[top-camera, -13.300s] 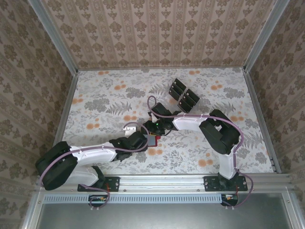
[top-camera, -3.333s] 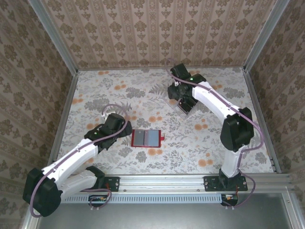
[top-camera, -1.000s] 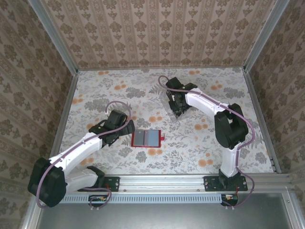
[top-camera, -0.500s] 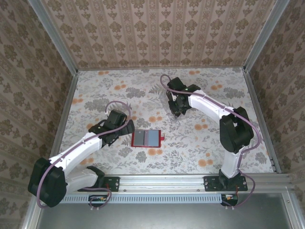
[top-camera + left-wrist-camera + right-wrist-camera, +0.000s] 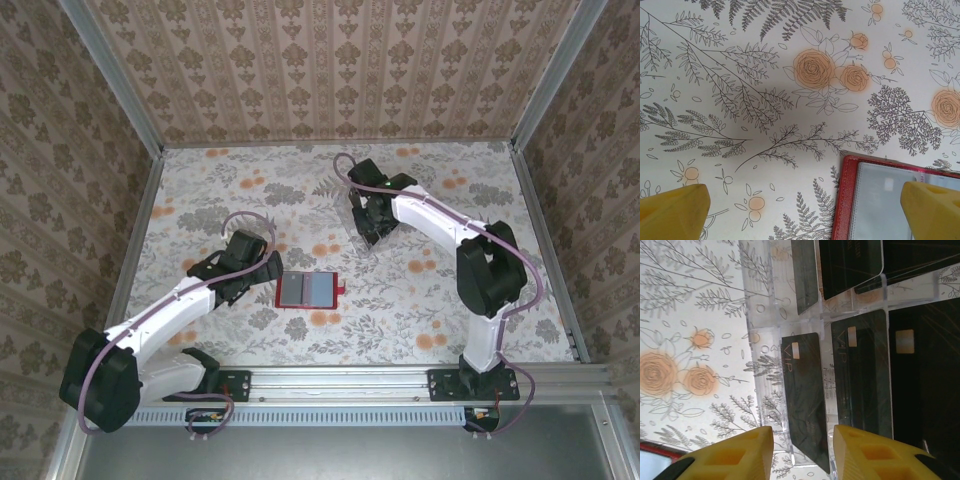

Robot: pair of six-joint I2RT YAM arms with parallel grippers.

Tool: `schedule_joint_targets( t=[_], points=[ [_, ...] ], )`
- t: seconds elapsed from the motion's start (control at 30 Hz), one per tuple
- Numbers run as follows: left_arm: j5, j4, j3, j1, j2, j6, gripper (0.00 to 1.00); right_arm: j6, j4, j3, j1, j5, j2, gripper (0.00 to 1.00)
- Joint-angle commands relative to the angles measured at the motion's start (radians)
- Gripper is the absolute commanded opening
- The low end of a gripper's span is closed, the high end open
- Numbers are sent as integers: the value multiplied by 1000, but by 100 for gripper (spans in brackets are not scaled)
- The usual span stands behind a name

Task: Put the credit cards into the card holder

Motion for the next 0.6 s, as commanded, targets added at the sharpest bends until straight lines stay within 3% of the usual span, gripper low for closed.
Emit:
schedule_joint_targets(
  t=[0.0,0.57],
  points=[
    [10,13,-13,10,11,0,100,-27,-56,45,14,52,37,38],
    [18,17,-18,12,11,-4,100,-82,-110,108,71,249,120,38]
  ],
)
